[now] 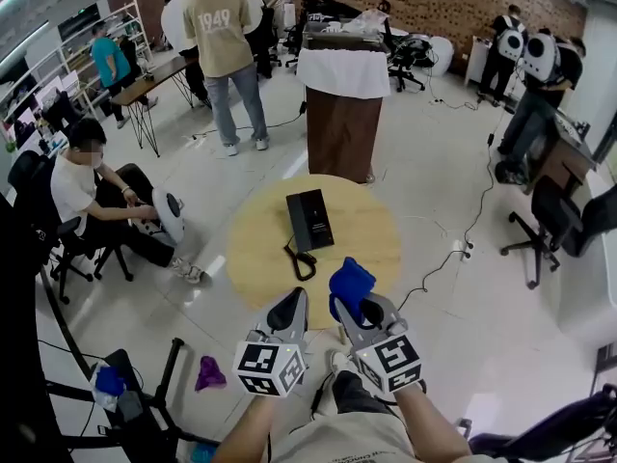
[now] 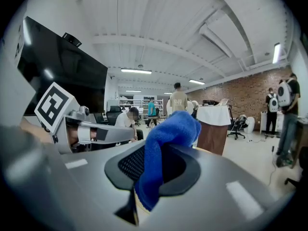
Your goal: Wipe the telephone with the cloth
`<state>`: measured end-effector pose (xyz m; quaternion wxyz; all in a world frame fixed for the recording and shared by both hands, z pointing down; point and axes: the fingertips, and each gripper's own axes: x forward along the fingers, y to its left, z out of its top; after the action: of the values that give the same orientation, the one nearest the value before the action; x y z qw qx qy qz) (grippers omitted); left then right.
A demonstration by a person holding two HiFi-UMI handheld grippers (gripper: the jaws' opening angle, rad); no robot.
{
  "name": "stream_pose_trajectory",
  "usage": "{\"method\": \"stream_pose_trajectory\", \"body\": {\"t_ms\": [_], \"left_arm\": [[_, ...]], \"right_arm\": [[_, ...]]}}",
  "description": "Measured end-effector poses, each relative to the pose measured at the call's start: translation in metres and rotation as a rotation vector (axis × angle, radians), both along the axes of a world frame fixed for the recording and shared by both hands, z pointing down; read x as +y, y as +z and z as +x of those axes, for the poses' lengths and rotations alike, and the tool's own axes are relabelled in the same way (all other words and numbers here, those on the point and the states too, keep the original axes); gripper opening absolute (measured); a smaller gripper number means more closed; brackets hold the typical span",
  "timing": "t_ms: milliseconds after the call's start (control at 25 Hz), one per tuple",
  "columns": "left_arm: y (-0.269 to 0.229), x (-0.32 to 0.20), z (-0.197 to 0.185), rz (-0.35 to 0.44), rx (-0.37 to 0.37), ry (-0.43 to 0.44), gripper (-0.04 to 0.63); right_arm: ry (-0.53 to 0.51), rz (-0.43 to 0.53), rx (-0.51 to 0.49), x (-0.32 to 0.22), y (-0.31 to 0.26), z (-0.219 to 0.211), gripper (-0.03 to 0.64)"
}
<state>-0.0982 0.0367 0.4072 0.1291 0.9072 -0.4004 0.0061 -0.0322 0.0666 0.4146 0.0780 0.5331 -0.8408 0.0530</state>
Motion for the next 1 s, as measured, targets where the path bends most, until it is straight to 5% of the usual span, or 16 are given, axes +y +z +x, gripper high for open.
{"method": "stream_pose_trajectory", "body": {"t_ms": [560, 720, 1000], "left_arm": [[0.04, -0.122, 0.034, -0.115, 0.007, 0.01, 0.006], [0.069, -0.157, 0.034, -0.195, 0.045, 0.058, 0.079], [0.135, -0.211, 0.03, -0.403, 0.101, 0.131, 0.115]], "right_arm": [[-0.067, -0.069, -0.023, -0.104, 0.025, 0.035, 0.061], [-0.078, -0.099, -0.03, -0.123, 0.036, 0.044, 0.061], [-0.113, -0.149, -0.025, -0.15, 0.056, 0.059, 0.061]]}}
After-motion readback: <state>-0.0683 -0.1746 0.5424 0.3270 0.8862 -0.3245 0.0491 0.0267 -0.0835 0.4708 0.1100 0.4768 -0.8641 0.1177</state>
